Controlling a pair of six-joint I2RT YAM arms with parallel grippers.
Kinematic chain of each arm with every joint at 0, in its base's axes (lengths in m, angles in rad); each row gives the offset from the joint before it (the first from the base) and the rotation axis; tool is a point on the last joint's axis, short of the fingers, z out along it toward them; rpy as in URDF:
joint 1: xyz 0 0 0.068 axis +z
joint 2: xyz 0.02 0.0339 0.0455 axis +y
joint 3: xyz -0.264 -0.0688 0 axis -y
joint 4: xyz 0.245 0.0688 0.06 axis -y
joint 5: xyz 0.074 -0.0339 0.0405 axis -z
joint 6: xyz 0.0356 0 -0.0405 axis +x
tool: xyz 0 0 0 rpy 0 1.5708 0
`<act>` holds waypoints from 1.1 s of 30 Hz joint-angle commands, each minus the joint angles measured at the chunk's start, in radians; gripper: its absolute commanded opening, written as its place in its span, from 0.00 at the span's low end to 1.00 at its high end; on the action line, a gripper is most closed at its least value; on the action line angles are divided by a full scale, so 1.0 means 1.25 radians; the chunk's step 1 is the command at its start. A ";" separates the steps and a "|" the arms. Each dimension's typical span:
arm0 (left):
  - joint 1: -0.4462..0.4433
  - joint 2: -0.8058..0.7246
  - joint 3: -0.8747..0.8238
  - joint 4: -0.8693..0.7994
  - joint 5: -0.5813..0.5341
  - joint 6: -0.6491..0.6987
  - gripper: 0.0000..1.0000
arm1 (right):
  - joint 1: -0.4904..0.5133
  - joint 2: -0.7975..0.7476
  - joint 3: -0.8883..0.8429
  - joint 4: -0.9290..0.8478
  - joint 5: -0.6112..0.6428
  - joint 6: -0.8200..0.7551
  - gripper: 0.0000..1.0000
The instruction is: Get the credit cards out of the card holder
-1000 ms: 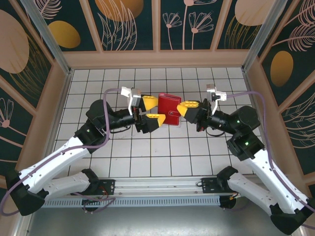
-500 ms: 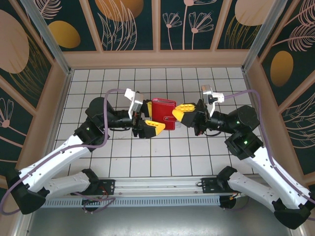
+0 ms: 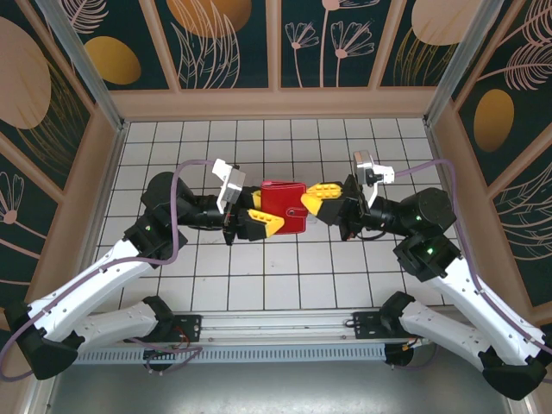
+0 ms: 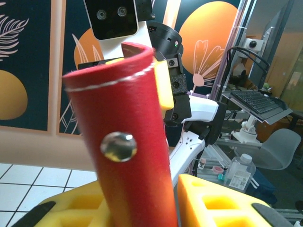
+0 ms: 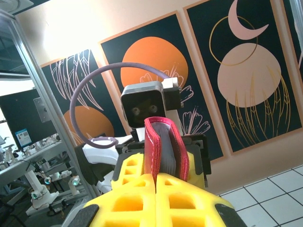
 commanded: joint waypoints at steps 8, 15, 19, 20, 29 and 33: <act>0.000 -0.010 0.040 -0.118 -0.141 0.104 0.09 | 0.005 -0.011 0.028 -0.176 0.223 -0.098 0.16; 0.000 0.007 0.036 -0.211 -0.450 0.107 0.04 | 0.004 0.017 0.027 -0.297 0.412 -0.085 0.42; -0.001 0.048 0.054 -0.266 -0.554 0.107 0.00 | 0.003 0.069 0.040 -0.318 0.394 -0.048 0.50; -0.001 0.059 0.059 -0.274 -0.561 0.106 0.00 | 0.003 0.086 0.041 -0.310 0.374 -0.033 0.52; 0.000 0.098 0.067 -0.285 -0.566 0.111 0.00 | 0.004 0.146 0.038 -0.298 0.420 0.068 0.69; 0.000 0.109 0.071 -0.293 -0.546 0.118 0.00 | 0.004 0.188 0.058 -0.310 0.447 0.104 0.69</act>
